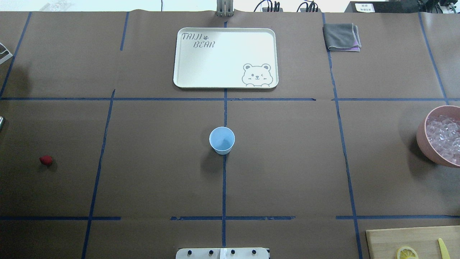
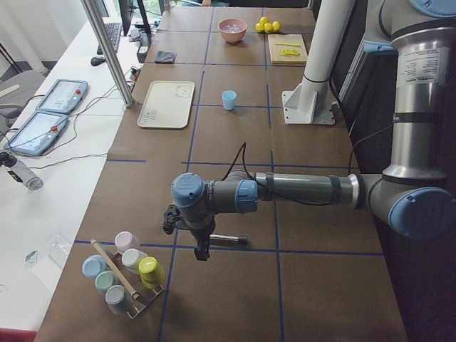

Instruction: Mash ice and strawberries in cup

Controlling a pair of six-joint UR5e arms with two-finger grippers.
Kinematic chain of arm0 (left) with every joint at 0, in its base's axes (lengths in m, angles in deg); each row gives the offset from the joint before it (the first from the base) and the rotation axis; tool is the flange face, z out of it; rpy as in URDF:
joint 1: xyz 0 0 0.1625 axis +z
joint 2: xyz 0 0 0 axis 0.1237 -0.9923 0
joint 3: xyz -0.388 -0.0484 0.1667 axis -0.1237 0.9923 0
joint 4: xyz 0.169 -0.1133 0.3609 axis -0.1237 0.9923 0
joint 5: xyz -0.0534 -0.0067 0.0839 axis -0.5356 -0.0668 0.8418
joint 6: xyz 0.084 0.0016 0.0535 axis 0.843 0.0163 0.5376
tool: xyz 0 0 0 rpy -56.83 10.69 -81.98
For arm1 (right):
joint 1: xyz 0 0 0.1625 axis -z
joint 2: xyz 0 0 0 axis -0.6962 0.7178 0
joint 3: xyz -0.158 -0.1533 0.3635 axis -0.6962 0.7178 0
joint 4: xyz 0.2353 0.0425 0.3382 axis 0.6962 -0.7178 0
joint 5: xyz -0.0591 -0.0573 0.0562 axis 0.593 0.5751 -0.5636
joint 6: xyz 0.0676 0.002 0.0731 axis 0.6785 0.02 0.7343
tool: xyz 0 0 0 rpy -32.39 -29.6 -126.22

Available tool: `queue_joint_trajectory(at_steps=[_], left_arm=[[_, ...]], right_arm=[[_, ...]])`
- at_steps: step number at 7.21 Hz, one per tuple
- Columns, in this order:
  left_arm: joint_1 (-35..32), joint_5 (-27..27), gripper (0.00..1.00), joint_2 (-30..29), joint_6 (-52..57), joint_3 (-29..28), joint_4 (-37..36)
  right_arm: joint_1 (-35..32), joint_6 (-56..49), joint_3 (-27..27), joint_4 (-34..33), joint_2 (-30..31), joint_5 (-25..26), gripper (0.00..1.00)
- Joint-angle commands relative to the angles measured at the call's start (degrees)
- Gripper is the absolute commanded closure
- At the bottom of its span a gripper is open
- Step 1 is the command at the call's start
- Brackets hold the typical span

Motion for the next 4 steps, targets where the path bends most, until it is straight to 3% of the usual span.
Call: queue_joint_trajectory(at_steps=[1,4], left_arm=[[0.00,0.01,0.00,0.00,0.01,0.01,0.04],[0.70,0.44,0.00,-0.53,-0.34,0.09,-0.05]], right_arm=[[0.00,0.00,0.04,0.00,0.06,-0.02,0.01],[0.09,0.09,-0.14,0.18,-0.12,-0.20,0.01]])
